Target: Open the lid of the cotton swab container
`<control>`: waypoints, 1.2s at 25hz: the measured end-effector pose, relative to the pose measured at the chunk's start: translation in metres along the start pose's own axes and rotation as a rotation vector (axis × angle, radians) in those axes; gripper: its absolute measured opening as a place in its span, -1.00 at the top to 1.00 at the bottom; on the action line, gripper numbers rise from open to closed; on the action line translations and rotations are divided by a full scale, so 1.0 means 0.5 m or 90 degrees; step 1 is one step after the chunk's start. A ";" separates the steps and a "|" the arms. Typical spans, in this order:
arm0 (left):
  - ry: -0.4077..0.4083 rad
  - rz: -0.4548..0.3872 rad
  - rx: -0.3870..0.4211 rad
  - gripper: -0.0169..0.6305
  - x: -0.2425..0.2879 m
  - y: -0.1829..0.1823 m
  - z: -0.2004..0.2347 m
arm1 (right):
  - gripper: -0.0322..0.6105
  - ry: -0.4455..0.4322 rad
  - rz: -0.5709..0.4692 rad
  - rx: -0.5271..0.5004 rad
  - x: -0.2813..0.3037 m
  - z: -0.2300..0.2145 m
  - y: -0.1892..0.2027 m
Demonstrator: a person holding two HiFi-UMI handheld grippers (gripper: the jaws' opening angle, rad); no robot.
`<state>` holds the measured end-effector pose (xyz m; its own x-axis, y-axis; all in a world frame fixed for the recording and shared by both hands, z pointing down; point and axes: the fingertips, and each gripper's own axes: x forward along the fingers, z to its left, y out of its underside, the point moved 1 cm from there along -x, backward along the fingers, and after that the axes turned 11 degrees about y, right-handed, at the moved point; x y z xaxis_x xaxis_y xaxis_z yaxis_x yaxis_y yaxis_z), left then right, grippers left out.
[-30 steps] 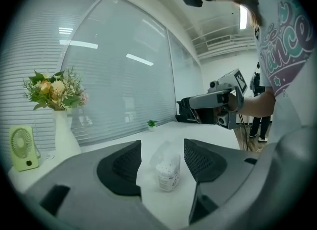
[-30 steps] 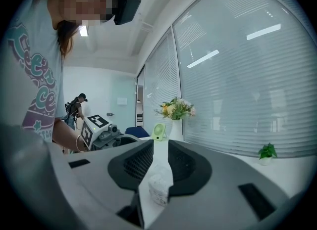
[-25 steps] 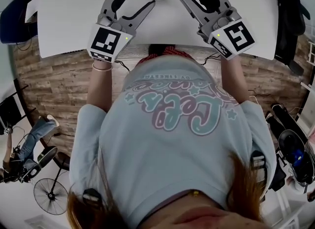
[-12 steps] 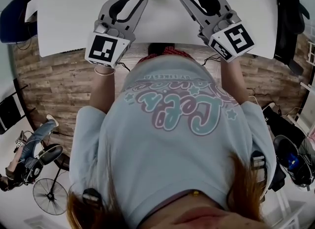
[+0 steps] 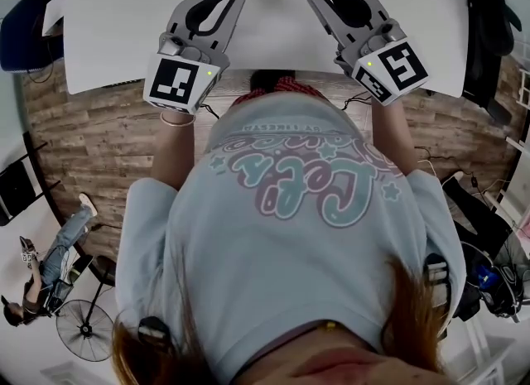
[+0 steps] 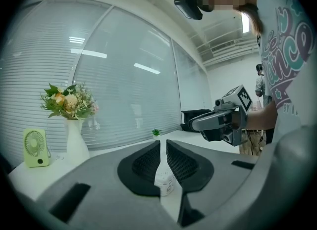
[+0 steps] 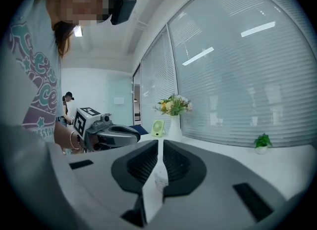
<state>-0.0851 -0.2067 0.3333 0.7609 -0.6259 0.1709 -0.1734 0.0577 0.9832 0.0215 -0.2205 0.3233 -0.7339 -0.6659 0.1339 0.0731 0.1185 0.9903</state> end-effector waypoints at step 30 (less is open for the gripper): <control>0.017 0.009 -0.012 0.92 -0.004 0.001 -0.019 | 0.89 0.052 -0.015 0.033 -0.020 -0.018 0.001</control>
<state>-0.0807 -0.1978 0.3342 0.7750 -0.6041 0.1858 -0.1723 0.0809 0.9817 0.0349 -0.2205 0.3226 -0.6770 -0.7270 0.1147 0.0190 0.1385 0.9902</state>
